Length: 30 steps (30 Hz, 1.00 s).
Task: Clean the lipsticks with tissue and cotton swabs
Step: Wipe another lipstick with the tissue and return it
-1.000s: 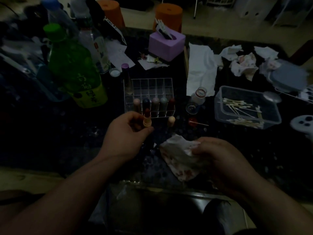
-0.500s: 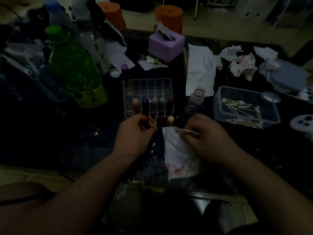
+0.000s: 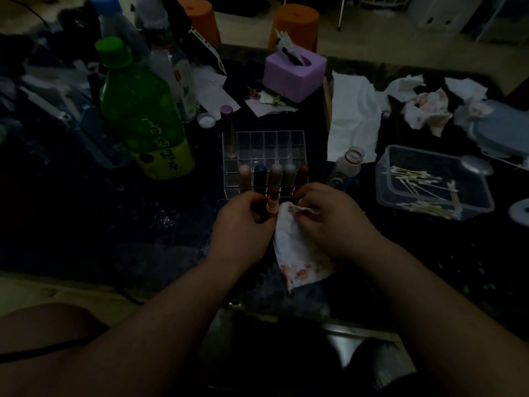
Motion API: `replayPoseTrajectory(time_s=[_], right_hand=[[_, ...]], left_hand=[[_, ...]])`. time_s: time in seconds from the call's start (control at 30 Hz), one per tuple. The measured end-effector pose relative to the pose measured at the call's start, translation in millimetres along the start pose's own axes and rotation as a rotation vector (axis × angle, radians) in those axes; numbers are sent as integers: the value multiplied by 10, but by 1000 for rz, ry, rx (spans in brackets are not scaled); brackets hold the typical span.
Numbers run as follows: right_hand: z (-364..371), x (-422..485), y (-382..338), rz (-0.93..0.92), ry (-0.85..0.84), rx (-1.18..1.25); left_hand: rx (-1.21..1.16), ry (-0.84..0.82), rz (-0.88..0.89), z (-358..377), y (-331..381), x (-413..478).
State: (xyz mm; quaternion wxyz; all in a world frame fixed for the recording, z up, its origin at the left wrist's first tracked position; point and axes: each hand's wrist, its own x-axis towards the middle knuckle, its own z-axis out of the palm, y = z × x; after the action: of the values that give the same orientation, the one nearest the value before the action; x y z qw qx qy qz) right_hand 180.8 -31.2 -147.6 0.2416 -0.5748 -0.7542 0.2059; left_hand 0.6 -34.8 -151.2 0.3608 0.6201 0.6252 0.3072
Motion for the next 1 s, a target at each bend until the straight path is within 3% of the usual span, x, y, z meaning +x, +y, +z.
replayPoseTrajectory(time_s=[0.27, 0.37, 0.47, 0.5, 0.63, 0.7, 0.9, 1.0], right_hand=[[-182, -48, 7, 89, -32, 82], [-450, -155, -105, 163, -189, 150], [-743, -329, -271, 138, -385, 372], [-826, -390, -323, 126, -431, 449], [-957, -549, -397, 157, -489, 654], [-925, -594, -401, 163, -514, 705], [-935, -706, -428, 189, -492, 756], [-873, -742, -399, 267, -344, 793]], left_hand=[[60, 6, -45, -229, 105, -221], [41, -32, 57, -304, 194, -445], [10, -84, 268, -380, 305, -674], [-42, -115, 265, -401, 338, -713], [-297, -473, -62, -365, 463, -737], [-416, -615, -128, -291, 526, -753], [-515, -619, -146, -177, 569, -776], [-514, -579, -153, -142, 535, -741]])
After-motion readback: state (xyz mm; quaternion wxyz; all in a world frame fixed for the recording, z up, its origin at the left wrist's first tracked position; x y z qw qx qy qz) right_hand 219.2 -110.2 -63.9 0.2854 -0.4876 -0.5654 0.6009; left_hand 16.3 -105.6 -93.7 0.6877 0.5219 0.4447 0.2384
